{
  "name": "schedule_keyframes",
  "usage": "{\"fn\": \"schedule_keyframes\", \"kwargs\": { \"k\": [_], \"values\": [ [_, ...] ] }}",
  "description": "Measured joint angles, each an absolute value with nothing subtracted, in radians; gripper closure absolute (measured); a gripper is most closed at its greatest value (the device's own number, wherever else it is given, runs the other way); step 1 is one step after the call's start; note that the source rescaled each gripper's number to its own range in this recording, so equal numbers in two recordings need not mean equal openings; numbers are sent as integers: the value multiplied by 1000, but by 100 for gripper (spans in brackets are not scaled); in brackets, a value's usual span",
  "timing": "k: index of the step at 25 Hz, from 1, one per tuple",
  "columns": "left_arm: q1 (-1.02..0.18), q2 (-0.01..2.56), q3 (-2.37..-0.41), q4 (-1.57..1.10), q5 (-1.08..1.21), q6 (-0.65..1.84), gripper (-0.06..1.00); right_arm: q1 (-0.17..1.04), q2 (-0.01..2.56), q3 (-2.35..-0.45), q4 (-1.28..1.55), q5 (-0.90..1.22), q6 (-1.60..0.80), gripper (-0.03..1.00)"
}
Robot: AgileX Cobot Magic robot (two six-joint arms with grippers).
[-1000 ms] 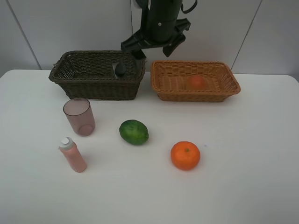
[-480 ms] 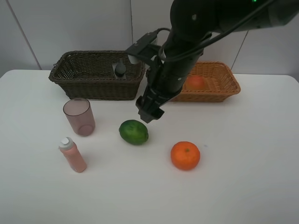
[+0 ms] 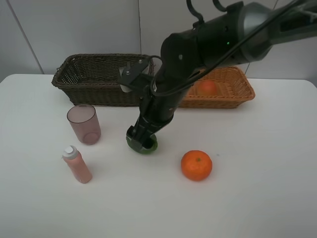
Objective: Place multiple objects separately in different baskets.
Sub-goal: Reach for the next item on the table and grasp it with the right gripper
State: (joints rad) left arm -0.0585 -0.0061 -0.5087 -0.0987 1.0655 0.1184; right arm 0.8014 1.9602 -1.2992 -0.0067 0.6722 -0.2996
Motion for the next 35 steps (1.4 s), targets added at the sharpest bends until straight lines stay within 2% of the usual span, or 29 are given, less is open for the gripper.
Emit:
{"fn": "schedule_keyframes", "kwargs": {
  "k": [18,35],
  "values": [
    [-59,-6,-509,-98,1065,118,-6,790,2165,-1557,0,821,-304,-3],
    [-59,-6,-509,-98,1065,118,-6,779,2247,-1560,-53,818,-307,-3]
  ]
}}
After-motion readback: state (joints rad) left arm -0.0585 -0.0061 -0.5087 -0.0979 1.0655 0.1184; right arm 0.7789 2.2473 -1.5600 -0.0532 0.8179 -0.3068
